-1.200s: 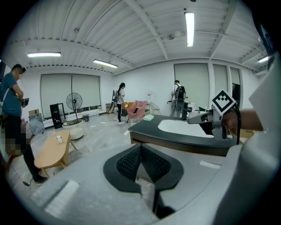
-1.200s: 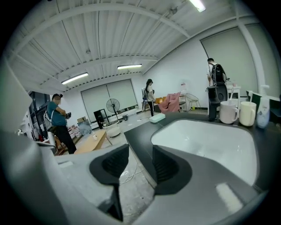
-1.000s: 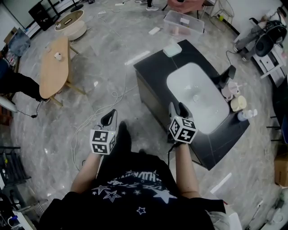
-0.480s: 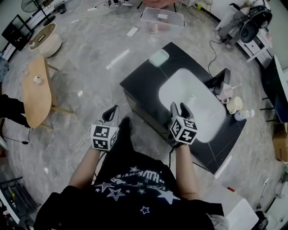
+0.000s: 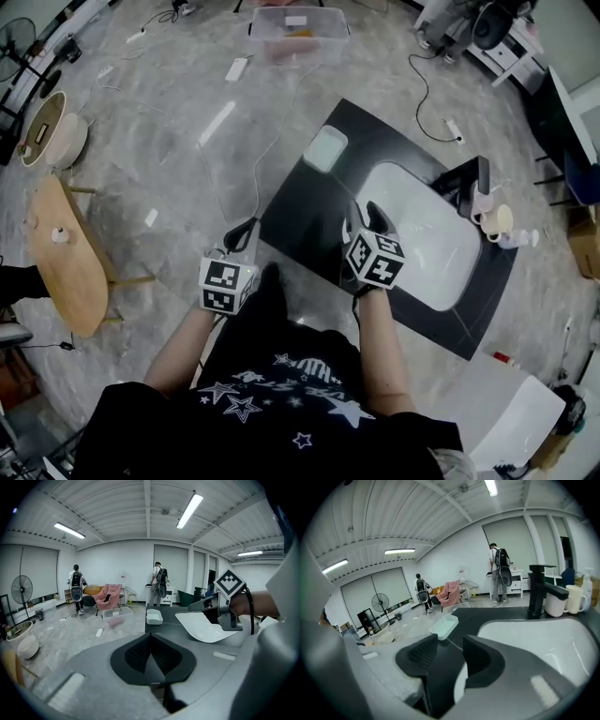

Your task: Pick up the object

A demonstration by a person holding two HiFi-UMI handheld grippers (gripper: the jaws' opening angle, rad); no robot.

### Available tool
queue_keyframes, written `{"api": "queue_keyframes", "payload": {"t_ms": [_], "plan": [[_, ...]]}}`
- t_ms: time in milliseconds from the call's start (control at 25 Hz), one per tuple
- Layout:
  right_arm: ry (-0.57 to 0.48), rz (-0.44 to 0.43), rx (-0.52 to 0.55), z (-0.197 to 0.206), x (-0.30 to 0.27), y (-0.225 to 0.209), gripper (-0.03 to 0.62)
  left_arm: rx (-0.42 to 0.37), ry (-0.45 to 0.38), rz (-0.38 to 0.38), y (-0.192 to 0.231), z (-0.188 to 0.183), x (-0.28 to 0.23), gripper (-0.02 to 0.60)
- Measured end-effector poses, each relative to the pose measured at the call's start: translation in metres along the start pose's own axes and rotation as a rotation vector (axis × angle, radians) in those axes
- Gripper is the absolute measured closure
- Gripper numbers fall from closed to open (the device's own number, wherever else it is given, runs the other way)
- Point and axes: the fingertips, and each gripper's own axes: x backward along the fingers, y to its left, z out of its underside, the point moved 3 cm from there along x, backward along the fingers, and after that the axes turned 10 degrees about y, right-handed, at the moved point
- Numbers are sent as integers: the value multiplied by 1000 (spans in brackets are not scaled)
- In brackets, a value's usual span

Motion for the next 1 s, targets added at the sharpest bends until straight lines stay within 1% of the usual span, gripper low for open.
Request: {"api": "queue_keyframes", "payload": {"t_ms": [200, 440, 760, 840, 1000], "plan": [[15, 42, -53, -17, -39, 17, 419, -16, 15, 61, 29, -13, -31, 572], [26, 111, -125, -35, -77, 20, 421, -36, 29, 124, 55, -27, -62, 571], [70, 164, -174, -47, -121, 17, 446, -53, 55, 190, 72, -38, -101, 572], [80, 173, -186, -51, -133, 17, 466, -55, 58, 199, 78, -41, -109, 572], [104, 195, -204, -59, -152, 14, 470, -57, 74, 215, 85, -45, -122, 572]]}}
